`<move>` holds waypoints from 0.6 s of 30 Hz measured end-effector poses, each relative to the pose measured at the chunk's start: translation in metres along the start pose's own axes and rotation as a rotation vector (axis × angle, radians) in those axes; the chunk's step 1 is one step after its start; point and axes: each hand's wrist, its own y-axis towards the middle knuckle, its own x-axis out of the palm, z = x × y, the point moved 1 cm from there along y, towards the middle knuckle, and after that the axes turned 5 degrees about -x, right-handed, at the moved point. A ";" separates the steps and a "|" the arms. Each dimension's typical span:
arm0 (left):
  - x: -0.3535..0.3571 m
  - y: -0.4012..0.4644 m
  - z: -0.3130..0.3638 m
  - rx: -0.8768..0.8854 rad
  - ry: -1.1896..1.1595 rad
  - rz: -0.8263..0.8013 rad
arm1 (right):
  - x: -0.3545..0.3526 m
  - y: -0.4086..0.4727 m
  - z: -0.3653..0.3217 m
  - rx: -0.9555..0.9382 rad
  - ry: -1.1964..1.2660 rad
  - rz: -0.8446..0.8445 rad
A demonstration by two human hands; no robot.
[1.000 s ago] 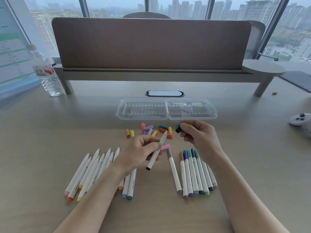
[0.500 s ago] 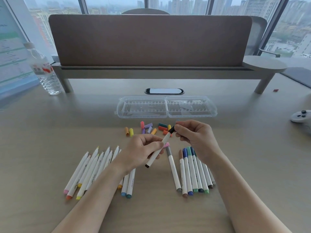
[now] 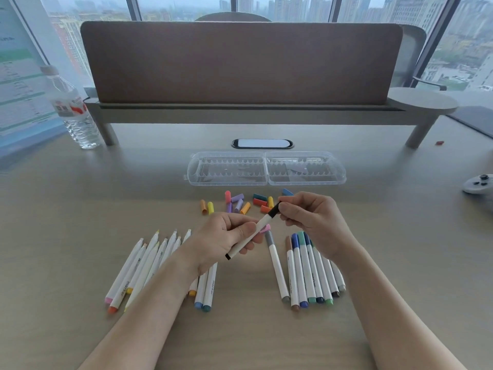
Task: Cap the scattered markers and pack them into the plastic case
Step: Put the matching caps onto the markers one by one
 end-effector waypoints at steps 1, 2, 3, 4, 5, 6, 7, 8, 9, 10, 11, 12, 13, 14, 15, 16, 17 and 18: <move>0.000 0.000 -0.001 -0.001 -0.010 -0.008 | 0.001 -0.001 0.001 -0.007 -0.014 0.000; 0.000 0.000 -0.001 -0.005 -0.017 -0.013 | 0.002 -0.002 0.002 -0.017 -0.038 0.000; 0.000 0.000 -0.002 -0.007 -0.019 -0.014 | 0.003 -0.003 0.002 -0.028 -0.070 -0.001; -0.001 0.000 -0.002 -0.010 -0.018 -0.012 | 0.003 -0.003 0.003 -0.037 -0.104 -0.004; -0.001 0.000 -0.003 -0.015 -0.016 -0.012 | 0.004 -0.002 0.003 -0.042 -0.132 -0.009; -0.001 -0.001 -0.003 -0.023 -0.015 -0.012 | 0.004 -0.001 0.004 -0.045 -0.159 -0.015; -0.001 -0.001 -0.003 -0.035 -0.015 -0.013 | 0.005 0.000 0.004 -0.048 -0.195 -0.023; 0.000 -0.001 -0.003 -0.050 -0.017 -0.014 | 0.005 0.002 0.004 -0.048 -0.240 -0.031; 0.002 -0.001 -0.003 -0.060 -0.008 -0.015 | 0.005 0.004 0.005 -0.046 -0.292 -0.041; 0.003 0.000 -0.002 -0.065 0.015 -0.012 | 0.005 0.005 0.006 -0.041 -0.340 -0.050; 0.005 0.000 -0.002 -0.066 0.038 -0.009 | 0.004 0.005 0.008 -0.034 -0.383 -0.054; 0.006 0.001 -0.001 -0.070 0.057 -0.005 | 0.003 0.006 0.009 -0.027 -0.413 -0.041; 0.008 0.001 -0.001 -0.082 0.071 0.005 | 0.001 0.006 0.010 -0.021 -0.431 -0.013; 0.010 0.000 0.000 -0.103 0.089 0.017 | -0.003 0.007 0.010 -0.019 -0.443 0.023; 0.012 0.000 -0.002 -0.129 0.131 0.037 | -0.006 0.007 0.011 -0.020 -0.446 0.061; 0.014 0.000 -0.003 -0.155 0.201 0.064 | -0.010 0.007 0.010 -0.019 -0.440 0.096; 0.017 0.000 -0.005 -0.183 0.303 0.094 | -0.014 0.007 0.010 -0.015 -0.429 0.127; 0.020 0.000 -0.007 -0.206 0.417 0.128 | -0.017 0.007 0.010 -0.008 -0.417 0.152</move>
